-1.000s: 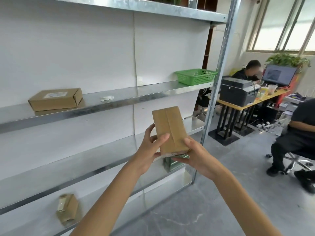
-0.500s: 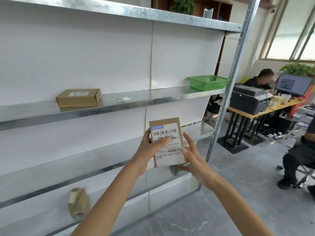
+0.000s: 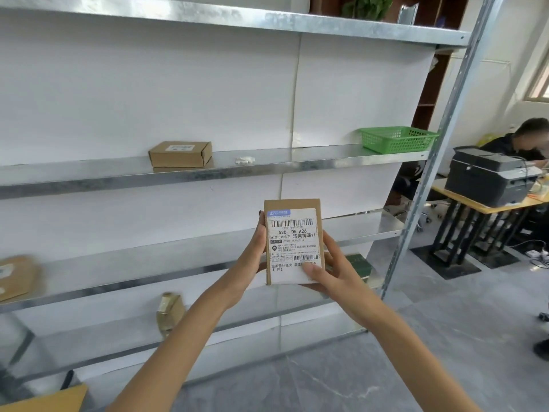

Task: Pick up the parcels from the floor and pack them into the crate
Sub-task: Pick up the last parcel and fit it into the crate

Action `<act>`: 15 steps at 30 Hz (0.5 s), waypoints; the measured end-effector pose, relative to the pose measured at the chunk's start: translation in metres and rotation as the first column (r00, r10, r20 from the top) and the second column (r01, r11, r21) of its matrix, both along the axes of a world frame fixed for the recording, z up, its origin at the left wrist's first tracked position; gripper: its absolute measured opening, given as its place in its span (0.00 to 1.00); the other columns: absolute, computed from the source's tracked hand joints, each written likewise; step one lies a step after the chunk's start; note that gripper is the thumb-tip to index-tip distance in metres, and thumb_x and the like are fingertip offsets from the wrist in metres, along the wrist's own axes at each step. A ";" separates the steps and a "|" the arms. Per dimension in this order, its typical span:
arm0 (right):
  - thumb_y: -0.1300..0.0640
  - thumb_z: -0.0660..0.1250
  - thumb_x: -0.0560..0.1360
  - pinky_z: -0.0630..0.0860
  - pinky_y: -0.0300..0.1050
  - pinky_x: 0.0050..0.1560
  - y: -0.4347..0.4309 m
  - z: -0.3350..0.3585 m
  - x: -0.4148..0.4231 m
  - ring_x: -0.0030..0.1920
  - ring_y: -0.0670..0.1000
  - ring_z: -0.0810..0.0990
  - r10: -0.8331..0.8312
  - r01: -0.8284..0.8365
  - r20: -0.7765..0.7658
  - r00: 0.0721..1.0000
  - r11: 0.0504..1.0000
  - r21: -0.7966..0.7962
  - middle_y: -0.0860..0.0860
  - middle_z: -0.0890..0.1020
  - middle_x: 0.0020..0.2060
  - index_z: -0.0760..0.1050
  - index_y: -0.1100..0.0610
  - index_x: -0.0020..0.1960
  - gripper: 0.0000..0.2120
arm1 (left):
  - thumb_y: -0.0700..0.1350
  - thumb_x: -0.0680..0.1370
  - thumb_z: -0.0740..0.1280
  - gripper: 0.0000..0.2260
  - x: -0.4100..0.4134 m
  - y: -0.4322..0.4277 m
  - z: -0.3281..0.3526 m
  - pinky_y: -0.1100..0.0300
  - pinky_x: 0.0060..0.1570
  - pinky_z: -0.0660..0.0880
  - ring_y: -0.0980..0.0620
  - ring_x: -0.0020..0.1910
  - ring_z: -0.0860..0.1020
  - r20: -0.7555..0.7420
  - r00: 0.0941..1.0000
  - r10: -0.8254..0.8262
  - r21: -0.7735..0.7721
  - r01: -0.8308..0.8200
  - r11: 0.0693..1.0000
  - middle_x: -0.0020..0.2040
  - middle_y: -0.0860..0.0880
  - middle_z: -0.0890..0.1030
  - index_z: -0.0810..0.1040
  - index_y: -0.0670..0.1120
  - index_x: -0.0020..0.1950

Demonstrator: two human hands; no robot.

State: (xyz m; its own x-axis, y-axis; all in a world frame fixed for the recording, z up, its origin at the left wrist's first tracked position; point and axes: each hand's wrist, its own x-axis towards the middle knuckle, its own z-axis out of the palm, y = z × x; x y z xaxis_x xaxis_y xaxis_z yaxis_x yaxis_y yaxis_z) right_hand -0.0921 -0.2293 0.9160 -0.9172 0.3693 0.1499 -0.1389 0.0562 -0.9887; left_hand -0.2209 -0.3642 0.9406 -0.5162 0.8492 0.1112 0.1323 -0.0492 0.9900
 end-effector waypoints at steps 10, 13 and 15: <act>0.56 0.69 0.75 0.79 0.46 0.55 -0.043 -0.023 0.079 0.57 0.47 0.80 0.097 -0.096 0.039 0.994 0.995 -0.029 0.50 0.79 0.58 0.59 0.36 0.72 0.32 | 0.59 0.80 0.55 0.18 0.117 -0.071 -0.035 0.54 0.73 0.61 0.62 0.71 0.63 -0.180 0.927 0.329 0.060 -0.324 0.944 0.72 0.60 0.67 0.64 0.63 0.70; 0.57 0.68 0.75 0.78 0.49 0.58 -0.063 -0.029 0.101 0.58 0.47 0.80 0.140 -0.137 0.043 0.989 0.987 -0.081 0.53 0.78 0.60 0.60 0.38 0.73 0.32 | 0.62 0.76 0.59 0.24 0.141 -0.093 -0.038 0.48 0.72 0.63 0.58 0.71 0.65 -0.168 0.901 0.401 0.059 -0.397 0.916 0.71 0.58 0.69 0.68 0.57 0.71; 0.58 0.68 0.76 0.78 0.49 0.58 -0.078 -0.029 0.113 0.58 0.48 0.80 0.171 -0.167 0.033 0.985 0.980 -0.105 0.53 0.78 0.60 0.61 0.39 0.72 0.31 | 0.61 0.76 0.60 0.25 0.157 -0.110 -0.038 0.51 0.70 0.65 0.59 0.72 0.64 -0.190 0.907 0.375 0.046 -0.373 0.926 0.72 0.58 0.68 0.66 0.59 0.72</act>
